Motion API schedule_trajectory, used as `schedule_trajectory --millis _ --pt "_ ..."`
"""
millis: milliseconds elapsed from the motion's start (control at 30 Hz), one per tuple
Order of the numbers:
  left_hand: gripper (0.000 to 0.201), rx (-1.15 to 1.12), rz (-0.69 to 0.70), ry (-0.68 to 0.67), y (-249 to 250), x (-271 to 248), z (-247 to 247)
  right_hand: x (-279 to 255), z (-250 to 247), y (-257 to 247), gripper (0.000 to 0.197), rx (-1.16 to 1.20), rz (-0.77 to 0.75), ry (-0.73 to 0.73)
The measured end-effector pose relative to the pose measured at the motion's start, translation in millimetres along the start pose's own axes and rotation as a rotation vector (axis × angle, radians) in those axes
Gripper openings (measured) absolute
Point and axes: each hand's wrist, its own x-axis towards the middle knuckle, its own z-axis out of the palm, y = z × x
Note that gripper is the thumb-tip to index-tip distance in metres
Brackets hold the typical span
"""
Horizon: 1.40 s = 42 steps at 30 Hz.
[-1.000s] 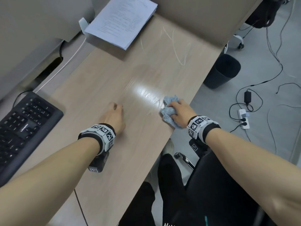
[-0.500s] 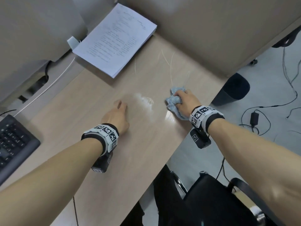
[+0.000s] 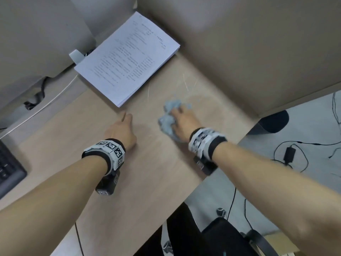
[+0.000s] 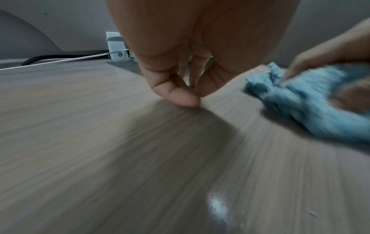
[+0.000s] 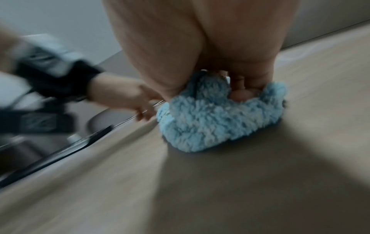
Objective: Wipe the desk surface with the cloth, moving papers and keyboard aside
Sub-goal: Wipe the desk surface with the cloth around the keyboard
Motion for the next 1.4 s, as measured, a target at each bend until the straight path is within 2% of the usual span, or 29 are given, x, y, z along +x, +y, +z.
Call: schedule_trajectory --millis 67,133,200,333,467,533,633,767,833,867,900,1000,1100,1167,1267,1333,1400 --pt "0.063 -0.001 0.01 0.013 0.6 1.6 -0.8 -31.6 19.2 -21.1 0.045 -0.034 -0.166 -0.117" --pt "0.062 -0.007 0.024 0.013 0.4 2.1 -1.5 -54.6 25.0 -19.2 0.043 -0.032 -0.247 -0.135" --pt "0.062 -0.012 0.043 0.009 -3.4 2.9 -2.7 -53.6 15.3 -2.1 0.04 0.016 -0.16 -0.09" --pt "0.065 -0.025 0.127 0.026 -17.7 7.4 -6.3 -6.9 -19.4 39.3 0.035 0.016 0.098 0.105" --pt "0.072 -0.024 0.167 -0.015 -26.2 8.5 -9.1 47.2 -49.4 35.2 0.041 -0.005 0.303 0.218" --pt "0.072 -0.035 0.182 -0.024 -28.9 9.6 -11.6 70.8 -48.1 15.8 0.043 -0.054 0.254 0.237" --pt "0.067 -0.052 0.173 0.02 -34.4 7.9 -13.2 80.0 -26.6 -32.3 0.051 -0.202 0.044 0.131" --pt "0.064 -0.075 0.096 0.092 -51.3 8.5 -18.8 31.1 12.7 -89.4 0.07 -0.442 -0.305 -0.08" --pt "0.067 -0.075 0.056 0.096 -60.9 14.0 -25.0 10.0 18.2 -86.3 0.071 -0.462 -0.479 -0.126" --pt "0.067 -0.071 0.045 0.092 -65.4 16.8 -28.2 9.1 14.5 -76.7 0.07 -0.459 -0.506 -0.129" --pt "0.067 -0.069 0.038 0.078 -69.2 19.0 -30.4 14.2 8.9 -63.8 0.07 -0.448 -0.473 -0.112" --pt "0.068 -0.064 0.025 0.028 -75.0 20.2 -32.1 43.6 -19.5 -27.5 0.06 -0.356 -0.187 0.022" --pt "0.069 -0.043 0.017 0.026 -72.9 18.6 -28.2 71.7 -32.9 -31.2 0.054 -0.327 -0.029 0.046" --pt "0.068 -0.052 0.004 0.041 -68.9 18.9 -28.1 70.3 -25.2 -54.7 0.058 -0.34 -0.053 -0.006" --pt "0.067 -0.054 -0.018 0.046 -64.1 20.1 -31.2 49.3 -1.2 -73.6 0.063 -0.39 -0.269 -0.069" --pt "0.067 -0.051 -0.023 0.031 -63.4 20.2 -32.2 44.5 -0.7 -61.7 0.066 -0.363 -0.377 -0.074" --pt "0.066 -0.036 -0.025 0.022 -64.4 20.1 -32.2 55.9 -13.8 -41.2 0.062 -0.297 -0.362 -0.001"
